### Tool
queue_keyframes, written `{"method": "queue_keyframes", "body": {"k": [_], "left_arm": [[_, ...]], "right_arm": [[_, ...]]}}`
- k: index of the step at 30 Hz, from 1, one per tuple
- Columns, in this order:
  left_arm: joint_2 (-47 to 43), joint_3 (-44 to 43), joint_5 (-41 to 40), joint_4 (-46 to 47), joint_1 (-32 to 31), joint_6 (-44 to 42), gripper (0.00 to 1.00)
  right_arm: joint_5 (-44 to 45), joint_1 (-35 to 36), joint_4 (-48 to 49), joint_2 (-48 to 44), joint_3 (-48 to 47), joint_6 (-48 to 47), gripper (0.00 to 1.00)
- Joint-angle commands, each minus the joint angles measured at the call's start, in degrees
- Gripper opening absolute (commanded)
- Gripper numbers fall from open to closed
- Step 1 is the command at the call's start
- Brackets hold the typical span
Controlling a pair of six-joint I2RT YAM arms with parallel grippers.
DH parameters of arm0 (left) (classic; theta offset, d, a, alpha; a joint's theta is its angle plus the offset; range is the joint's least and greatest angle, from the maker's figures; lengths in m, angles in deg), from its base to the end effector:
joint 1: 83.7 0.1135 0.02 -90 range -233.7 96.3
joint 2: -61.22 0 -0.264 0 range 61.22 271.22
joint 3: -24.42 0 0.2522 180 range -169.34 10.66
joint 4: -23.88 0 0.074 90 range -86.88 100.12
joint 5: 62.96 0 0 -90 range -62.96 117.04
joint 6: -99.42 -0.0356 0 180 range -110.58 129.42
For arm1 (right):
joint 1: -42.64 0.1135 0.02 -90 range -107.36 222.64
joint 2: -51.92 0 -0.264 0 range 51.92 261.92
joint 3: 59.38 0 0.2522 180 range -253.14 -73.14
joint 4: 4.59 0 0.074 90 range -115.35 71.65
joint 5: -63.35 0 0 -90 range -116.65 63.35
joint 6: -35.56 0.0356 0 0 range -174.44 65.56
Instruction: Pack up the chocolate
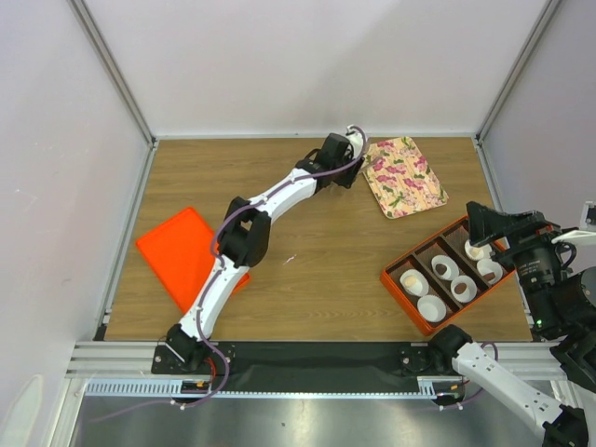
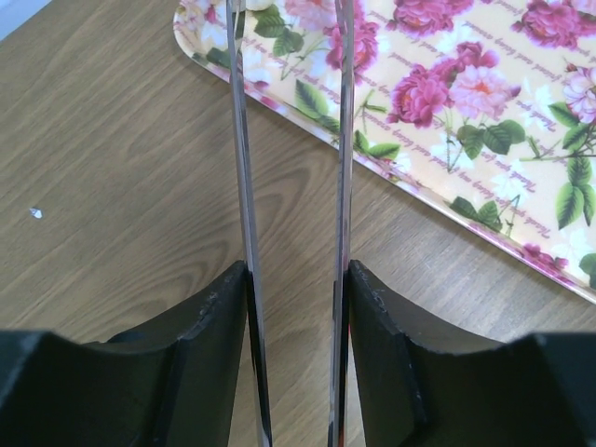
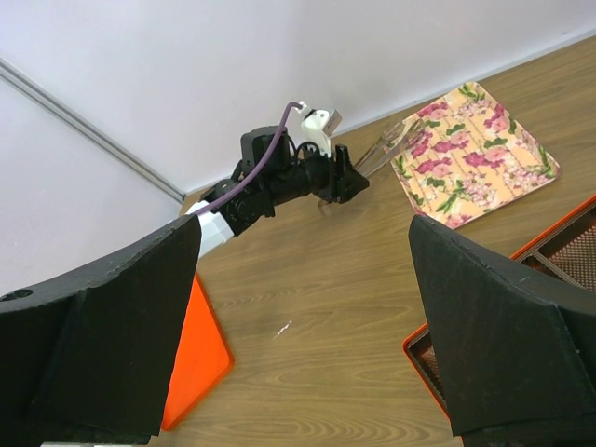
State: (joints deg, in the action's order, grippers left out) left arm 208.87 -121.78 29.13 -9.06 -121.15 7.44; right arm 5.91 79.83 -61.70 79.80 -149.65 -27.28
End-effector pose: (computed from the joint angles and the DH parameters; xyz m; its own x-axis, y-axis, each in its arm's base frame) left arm 0.4641 -0.3571 0.1865 -0.4263 0.3700 -0.8254 0.6467 0.7627 0.0079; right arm 0.0172 -0.0110 0.4700 0.0275 0.5038 -0.8634 -0.1069 0.8602 0.4986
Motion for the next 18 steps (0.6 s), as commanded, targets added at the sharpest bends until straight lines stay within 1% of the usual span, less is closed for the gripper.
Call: {"method": "queue_keyframes", "body": {"k": [1, 7, 10, 12, 14, 18], "left_arm": [[-0.53, -2.82, -0.24, 2.13, 0.89, -0.22, 0.51], [-0.17, -3.52, 1.42, 2.57, 1.15, -0.31, 0.52], [-0.09, -3.61, 3.8, 2.92, 1.24, -0.4, 0.52], [0.0, -3.61, 4.68, 3.18, 1.15, -0.22, 0.51], [0.09, -3.53, 5.64, 3.27, 1.15, -0.22, 0.48], [0.0, -3.53, 6.0, 3.01, 1.24, 0.04, 0.48]], "right_arm": [[1.37, 0.51, 2.92, 1.21, -0.4, -0.53, 0.99], [2.07, 0.95, 3.98, 1.48, 0.05, -1.05, 0.99], [2.42, 1.22, 4.15, 1.65, 0.22, -1.49, 0.99], [2.77, 1.31, 4.42, 1.65, 0.22, -1.67, 0.99], [2.95, 1.57, 4.42, 1.57, 0.31, -1.67, 0.99], [3.39, 1.83, 4.24, 1.39, 0.22, -1.67, 0.99]]}}
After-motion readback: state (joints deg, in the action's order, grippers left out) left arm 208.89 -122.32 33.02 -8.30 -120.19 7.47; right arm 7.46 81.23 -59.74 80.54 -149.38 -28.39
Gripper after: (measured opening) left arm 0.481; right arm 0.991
